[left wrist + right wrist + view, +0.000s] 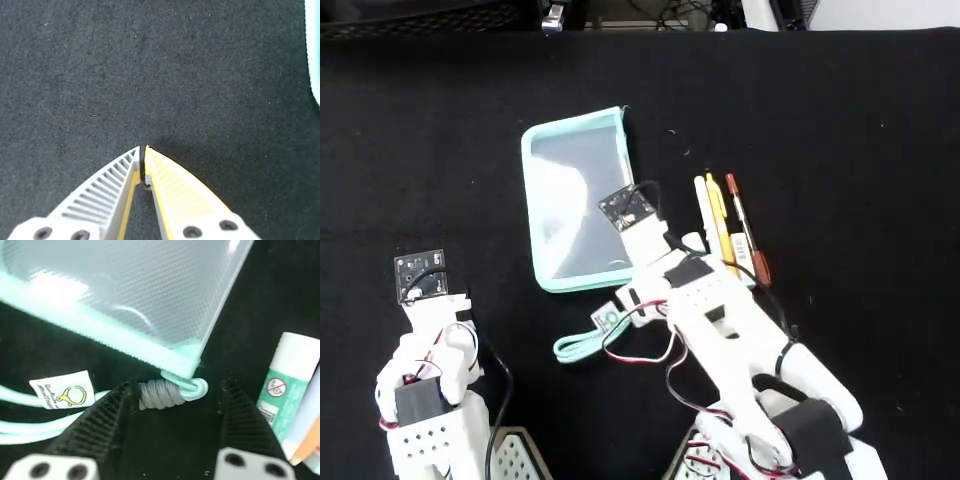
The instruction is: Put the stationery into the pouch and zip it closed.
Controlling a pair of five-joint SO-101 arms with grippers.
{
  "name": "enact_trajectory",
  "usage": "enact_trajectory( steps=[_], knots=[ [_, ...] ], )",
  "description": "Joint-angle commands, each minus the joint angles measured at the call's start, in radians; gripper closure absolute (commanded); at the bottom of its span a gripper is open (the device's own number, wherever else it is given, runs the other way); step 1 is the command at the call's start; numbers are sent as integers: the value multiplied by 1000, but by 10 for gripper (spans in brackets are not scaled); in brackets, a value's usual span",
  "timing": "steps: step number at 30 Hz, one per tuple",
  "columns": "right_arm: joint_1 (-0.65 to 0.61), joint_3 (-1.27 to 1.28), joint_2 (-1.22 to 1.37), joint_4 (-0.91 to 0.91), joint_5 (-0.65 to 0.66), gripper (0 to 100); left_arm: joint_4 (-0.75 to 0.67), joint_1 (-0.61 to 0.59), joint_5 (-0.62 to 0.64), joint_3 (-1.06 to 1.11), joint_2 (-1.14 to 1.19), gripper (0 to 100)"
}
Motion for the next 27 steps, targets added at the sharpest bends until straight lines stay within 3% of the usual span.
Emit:
enact_trajectory(
  steps=[1,8,27],
  knots=[
    [6,-35,19,38,-72,734,6,12,-8,16,-5,970],
    [6,-96,28,95,-222,736,6,12,-8,16,-5,970],
    [5,-84,21,95,-226,737,6,12,-8,16,-5,970]
  ],
)
